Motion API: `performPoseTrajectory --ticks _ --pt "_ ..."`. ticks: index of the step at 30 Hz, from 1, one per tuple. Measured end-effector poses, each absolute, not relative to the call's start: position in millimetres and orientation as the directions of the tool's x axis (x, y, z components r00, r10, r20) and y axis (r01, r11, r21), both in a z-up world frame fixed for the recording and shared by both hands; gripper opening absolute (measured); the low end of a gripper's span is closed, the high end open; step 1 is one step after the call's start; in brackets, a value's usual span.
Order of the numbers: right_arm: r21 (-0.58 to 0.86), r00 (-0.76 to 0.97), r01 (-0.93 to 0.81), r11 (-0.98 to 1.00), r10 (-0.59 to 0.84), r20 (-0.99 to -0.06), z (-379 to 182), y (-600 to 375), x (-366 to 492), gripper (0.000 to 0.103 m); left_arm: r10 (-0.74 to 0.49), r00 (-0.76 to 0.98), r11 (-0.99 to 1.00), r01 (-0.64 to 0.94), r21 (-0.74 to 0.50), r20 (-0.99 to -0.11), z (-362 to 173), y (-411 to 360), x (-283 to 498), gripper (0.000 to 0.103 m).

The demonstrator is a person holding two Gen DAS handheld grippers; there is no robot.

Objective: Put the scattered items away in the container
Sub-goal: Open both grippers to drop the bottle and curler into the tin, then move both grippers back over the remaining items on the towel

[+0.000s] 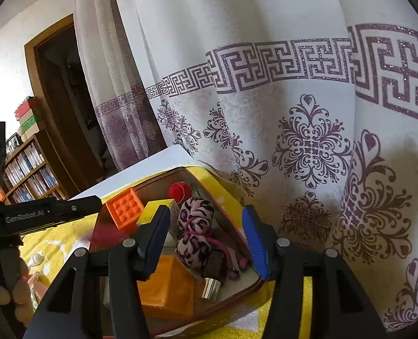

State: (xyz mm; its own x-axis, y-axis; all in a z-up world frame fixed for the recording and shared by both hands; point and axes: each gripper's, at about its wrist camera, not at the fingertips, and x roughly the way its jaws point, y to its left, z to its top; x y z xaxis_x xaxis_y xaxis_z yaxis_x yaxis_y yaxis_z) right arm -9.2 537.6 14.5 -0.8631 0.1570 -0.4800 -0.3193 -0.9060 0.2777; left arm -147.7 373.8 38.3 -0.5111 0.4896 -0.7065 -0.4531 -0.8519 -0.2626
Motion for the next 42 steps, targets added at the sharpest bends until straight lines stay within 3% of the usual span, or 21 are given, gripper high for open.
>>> performPoseTrajectory --ticks 1,19,33,42 --pt "0.276 -0.862 -0.319 -0.907 0.157 -0.481 14.3 537.7 -9.7 0.057 0.483 -0.520 -0.857 -0.445 -0.259 -0.705 37.5 371.5 -147.1 0.076" --pt "0.251 -0.861 -0.335 -0.908 0.187 -0.473 15.0 536.0 -8.8 0.066 0.248 -0.686 -0.947 -0.322 -0.020 -0.684 46.3 333.3 -123.4 0.076" --pt "0.230 -0.864 -0.360 -0.904 0.230 -0.449 15.7 535.3 -3.3 0.074 0.167 -0.724 -0.963 -0.264 0.046 -0.670 48.7 291.7 -99.7 0.076" --pt "0.176 -0.863 -0.385 -0.906 0.286 -0.416 18.9 526.9 -0.2 0.076 0.162 -0.721 -0.982 -0.187 -0.036 -0.674 50.6 229.7 -93.4 0.076"
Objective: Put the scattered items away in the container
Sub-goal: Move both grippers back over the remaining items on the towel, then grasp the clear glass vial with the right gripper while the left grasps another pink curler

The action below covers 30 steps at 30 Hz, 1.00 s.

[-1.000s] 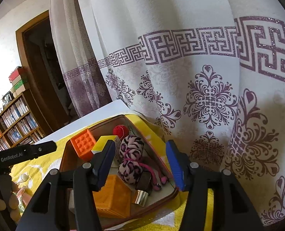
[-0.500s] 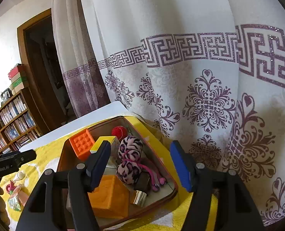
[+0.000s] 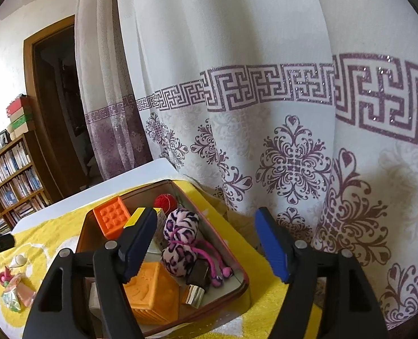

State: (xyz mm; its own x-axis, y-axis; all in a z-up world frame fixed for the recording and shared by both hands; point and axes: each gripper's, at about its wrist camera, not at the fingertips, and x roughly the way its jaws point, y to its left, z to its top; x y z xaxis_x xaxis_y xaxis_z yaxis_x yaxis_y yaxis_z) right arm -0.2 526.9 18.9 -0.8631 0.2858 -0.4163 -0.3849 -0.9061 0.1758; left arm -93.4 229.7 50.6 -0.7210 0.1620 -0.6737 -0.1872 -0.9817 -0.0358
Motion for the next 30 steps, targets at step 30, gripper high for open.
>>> performPoseTrajectory --ticks 30 --pt "0.137 -0.732 0.259 -0.956 -0.287 -0.618 17.0 321.8 -59.2 0.082 0.021 -0.676 -0.972 0.158 -0.172 -0.737 -2.3 15.9 -86.3 0.076"
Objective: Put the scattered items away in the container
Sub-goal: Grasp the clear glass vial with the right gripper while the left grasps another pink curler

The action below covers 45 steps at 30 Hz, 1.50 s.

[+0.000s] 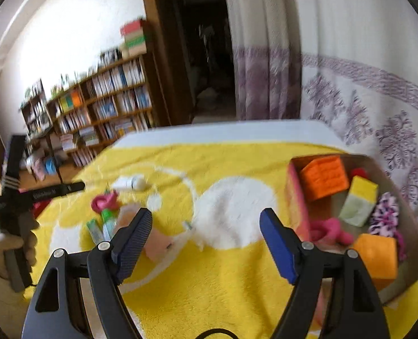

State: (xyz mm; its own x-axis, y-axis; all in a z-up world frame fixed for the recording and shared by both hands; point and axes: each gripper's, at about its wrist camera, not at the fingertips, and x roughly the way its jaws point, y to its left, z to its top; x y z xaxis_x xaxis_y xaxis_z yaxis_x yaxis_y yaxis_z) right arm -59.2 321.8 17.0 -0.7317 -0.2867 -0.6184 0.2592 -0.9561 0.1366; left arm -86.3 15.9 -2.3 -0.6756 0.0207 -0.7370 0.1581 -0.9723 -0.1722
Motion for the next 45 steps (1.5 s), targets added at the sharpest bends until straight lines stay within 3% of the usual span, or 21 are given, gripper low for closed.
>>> performPoseTrajectory --ticks 2,6,20,27,35,45 --pt "0.096 -0.700 0.283 -0.954 -0.273 -0.660 5.5 309.7 -68.8 0.081 0.022 -0.669 -0.971 0.162 -0.174 -0.743 -6.8 12.7 -88.0 0.076" --pt "0.036 -0.638 0.333 -0.942 -0.253 -0.727 -15.0 292.3 -79.5 0.057 0.025 -0.660 -0.966 0.177 -0.188 -0.751 -12.6 4.0 -89.9 0.076" --pt "0.024 -0.501 0.399 -0.917 -0.240 -0.831 -55.8 273.4 -116.5 0.041 0.034 -0.622 -0.966 0.181 -0.185 -0.782 -33.4 3.6 -98.6 0.076" --pt "0.048 -0.519 0.354 -0.934 -0.239 -0.821 -56.0 285.7 -122.7 0.012 0.035 -0.618 -0.965 0.184 -0.187 -0.786 -39.3 1.7 -100.2 0.076" --pt "0.153 -0.531 0.313 -0.938 -0.306 -0.790 -49.1 301.5 -122.6 0.012 0.061 -0.620 -0.963 0.171 -0.210 -0.783 -42.9 2.9 -102.5 0.076" --pt "0.183 -0.567 0.317 -0.931 -0.340 -0.750 -35.7 305.1 -115.2 0.012 0.030 -0.597 -0.991 0.089 -0.103 -0.802 -37.1 36.8 -118.6 0.076"
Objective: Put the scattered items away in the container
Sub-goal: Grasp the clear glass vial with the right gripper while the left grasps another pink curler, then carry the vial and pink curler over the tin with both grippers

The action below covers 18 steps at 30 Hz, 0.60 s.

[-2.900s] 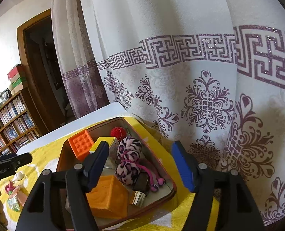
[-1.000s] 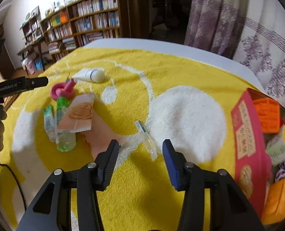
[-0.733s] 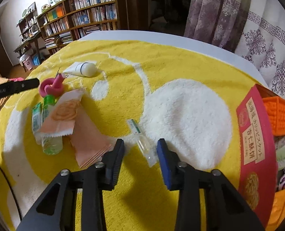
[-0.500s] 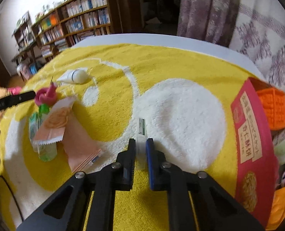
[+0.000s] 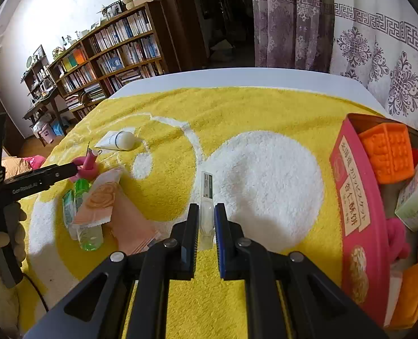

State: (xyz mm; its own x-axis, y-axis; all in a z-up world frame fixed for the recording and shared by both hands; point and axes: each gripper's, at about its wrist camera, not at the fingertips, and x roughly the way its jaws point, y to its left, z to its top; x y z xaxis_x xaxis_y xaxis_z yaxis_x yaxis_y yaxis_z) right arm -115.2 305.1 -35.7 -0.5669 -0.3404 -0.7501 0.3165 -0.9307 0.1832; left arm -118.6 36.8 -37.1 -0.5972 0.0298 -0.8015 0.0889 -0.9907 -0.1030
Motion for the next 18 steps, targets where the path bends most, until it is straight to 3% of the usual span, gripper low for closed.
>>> performPoseTrajectory --ticks 4,10,11,12,13,18 --pt "0.186 -0.570 0.326 -0.927 -0.349 -0.744 -34.1 303.7 -112.5 0.012 -0.017 -0.574 -0.997 0.073 -0.031 -0.819 -44.5 50.8 -133.9 0.076" --pt "0.191 -0.573 0.326 -0.926 -0.354 -0.739 -33.9 303.6 -110.8 0.012 -0.009 -0.559 -0.993 0.106 -0.060 -0.829 -58.3 44.5 -149.3 0.076" --pt "0.192 -0.572 0.325 -0.926 -0.354 -0.740 -34.2 303.8 -111.1 0.012 -0.001 -0.552 -0.991 0.113 -0.073 -0.834 -60.9 41.5 -150.5 0.073" --pt "0.193 -0.573 0.324 -0.926 -0.354 -0.739 -34.6 303.8 -110.3 0.012 -0.006 -0.562 -0.990 0.118 -0.073 -0.827 -60.5 39.2 -148.9 0.062" --pt "0.193 -0.574 0.324 -0.926 -0.355 -0.738 -34.6 303.6 -110.0 0.012 -0.008 -0.564 -0.990 0.118 -0.071 -0.825 -59.4 37.6 -147.7 0.058" --pt "0.195 -0.587 0.320 -0.927 -0.356 -0.727 -32.2 305.5 -108.7 0.012 0.045 -0.586 -0.984 0.115 -0.138 -0.809 -54.1 31.1 -141.5 0.058"
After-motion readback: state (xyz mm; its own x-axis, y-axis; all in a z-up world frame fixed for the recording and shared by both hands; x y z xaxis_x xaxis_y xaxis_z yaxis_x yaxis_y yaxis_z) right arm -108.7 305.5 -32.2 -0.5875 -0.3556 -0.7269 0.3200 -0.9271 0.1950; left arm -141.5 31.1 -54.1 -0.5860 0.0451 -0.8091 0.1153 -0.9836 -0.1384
